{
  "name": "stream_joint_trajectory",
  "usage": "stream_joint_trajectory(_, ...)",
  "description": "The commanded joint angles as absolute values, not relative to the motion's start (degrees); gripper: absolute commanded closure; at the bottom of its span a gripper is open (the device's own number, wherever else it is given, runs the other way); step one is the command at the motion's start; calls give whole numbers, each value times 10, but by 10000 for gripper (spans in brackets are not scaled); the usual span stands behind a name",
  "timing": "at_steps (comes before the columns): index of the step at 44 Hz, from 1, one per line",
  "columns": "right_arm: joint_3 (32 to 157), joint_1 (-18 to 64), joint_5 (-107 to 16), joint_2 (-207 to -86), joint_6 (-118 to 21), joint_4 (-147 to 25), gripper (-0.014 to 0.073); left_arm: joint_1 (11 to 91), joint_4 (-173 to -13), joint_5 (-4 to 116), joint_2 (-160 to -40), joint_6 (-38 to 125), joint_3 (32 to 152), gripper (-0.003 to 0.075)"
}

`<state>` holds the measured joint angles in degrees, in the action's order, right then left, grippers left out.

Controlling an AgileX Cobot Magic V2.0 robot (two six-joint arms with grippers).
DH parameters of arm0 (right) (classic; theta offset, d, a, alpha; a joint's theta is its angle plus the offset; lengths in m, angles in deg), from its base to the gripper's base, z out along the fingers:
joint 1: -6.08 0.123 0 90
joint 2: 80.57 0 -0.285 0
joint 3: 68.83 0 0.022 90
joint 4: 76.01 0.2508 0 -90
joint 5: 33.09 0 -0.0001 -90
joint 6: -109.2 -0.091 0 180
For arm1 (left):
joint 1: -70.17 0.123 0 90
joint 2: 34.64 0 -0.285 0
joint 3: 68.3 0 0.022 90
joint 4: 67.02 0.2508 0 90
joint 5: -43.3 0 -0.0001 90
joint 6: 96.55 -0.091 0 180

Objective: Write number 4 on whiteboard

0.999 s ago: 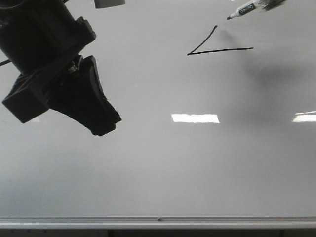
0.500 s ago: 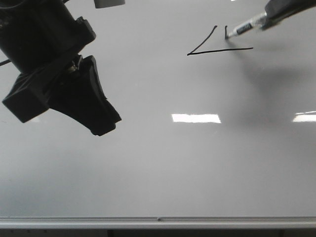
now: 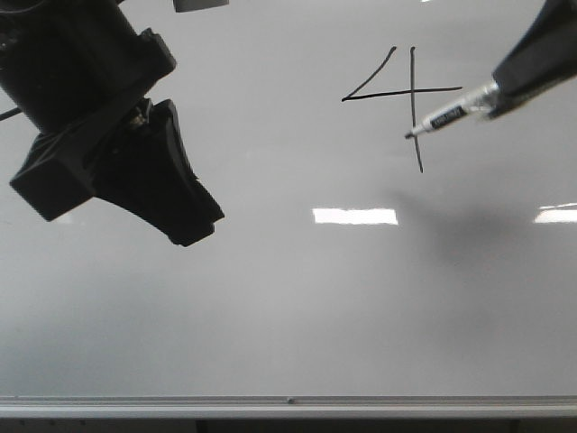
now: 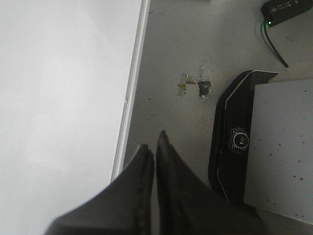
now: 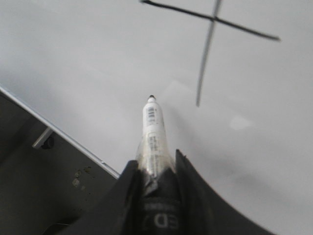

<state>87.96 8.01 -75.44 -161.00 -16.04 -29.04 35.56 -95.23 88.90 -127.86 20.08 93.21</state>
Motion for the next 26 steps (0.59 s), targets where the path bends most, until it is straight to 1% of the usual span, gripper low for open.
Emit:
stream_joint_trajectory(1,908,110,-776,-1578,-135,-267,655,351,-986,848,-1255,202,952,519)
stream_joint_trajectory(2,910,121,-785,-1577,-131,-269,655,351,-986,842,-1254,200,953,466)
stream_joint_trajectory(5,916,152,-803,-1577,-122,-271,655,351,-986,829,-1245,200,960,267)
stream_joint_trajectory(7,916,171,-802,-1577,-117,-273,655,351,-987,822,-1236,199,968,167)
stream_joint_trajectory(9,916,191,-799,-1578,-116,-276,655,351,-987,818,-1229,197,975,118)
stream_joint_trajectory(11,916,211,-796,-1578,-116,-276,655,351,-987,814,-1220,196,983,109)
stream_joint_trajectory(19,916,290,-768,-1578,-115,-276,655,351,-998,814,-1210,196,996,153)
stream_joint_trajectory(26,916,338,-723,-1578,-115,-269,655,351,-1000,841,-1210,196,996,156)
